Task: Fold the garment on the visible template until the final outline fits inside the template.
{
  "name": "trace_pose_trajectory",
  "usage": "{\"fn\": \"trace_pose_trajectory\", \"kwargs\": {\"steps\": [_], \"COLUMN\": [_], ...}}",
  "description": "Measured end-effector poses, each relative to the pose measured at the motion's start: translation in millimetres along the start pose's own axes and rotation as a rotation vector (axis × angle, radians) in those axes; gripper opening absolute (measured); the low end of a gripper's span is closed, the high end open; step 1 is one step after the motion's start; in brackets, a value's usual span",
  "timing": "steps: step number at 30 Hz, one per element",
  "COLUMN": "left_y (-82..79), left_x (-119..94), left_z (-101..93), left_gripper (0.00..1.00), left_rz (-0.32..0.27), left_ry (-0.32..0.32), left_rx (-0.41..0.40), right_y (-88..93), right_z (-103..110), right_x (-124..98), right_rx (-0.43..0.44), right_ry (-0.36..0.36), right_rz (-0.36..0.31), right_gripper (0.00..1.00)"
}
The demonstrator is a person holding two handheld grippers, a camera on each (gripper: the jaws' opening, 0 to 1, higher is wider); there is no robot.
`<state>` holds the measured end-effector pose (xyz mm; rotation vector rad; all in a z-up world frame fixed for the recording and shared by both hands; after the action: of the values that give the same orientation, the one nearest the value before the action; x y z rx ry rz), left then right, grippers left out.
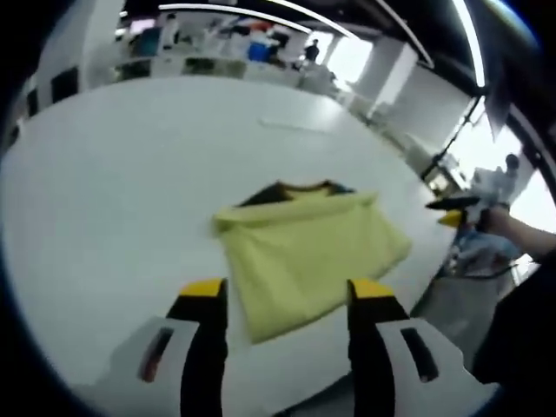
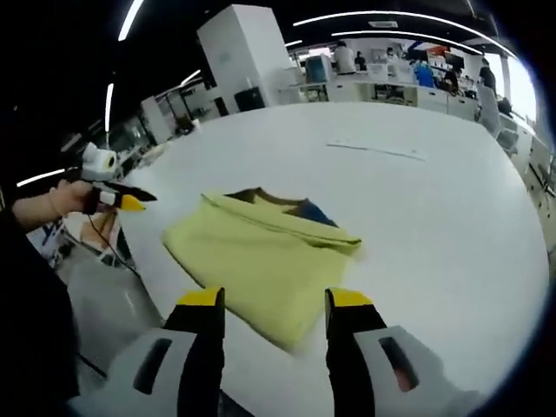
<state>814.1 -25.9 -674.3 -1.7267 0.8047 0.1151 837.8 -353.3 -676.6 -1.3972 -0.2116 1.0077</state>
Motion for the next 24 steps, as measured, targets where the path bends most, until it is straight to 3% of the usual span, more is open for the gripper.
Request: {"fn": "trace_pose_trajectory", "kwargs": {"steps": [14, 24], "left_y": [7.8, 17.1], "left_x": [50, 77], "left_z": [40.0, 58.3], "left_gripper": [0.40, 0.34], "left_rz": [0.009, 0.030], "left_ry": [-0.029, -0.043], "left_rx": [-0.020, 0.009], "right_y": [13.1, 27.2], "right_z": [-37, -54], "right_x": [44, 69], "right_rx": [-0.056, -0.071], "right_ry": [-0.016, 0.006], "right_rz": [0.060, 0.112], "right_gripper": [0.31, 0.28]}}
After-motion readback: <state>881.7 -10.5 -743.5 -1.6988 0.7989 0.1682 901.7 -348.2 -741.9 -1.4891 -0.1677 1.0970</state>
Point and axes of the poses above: the point that each gripper's makers call its tool centre point, and the gripper's own axes: x roughly forward along the fingers, z roughly to its left, y roughly out of its underside, the point moved 1 cm from there along -x, roughly backward along the fingers, and after that the axes turned 15 degrees about -z, right-handed, at the moved point
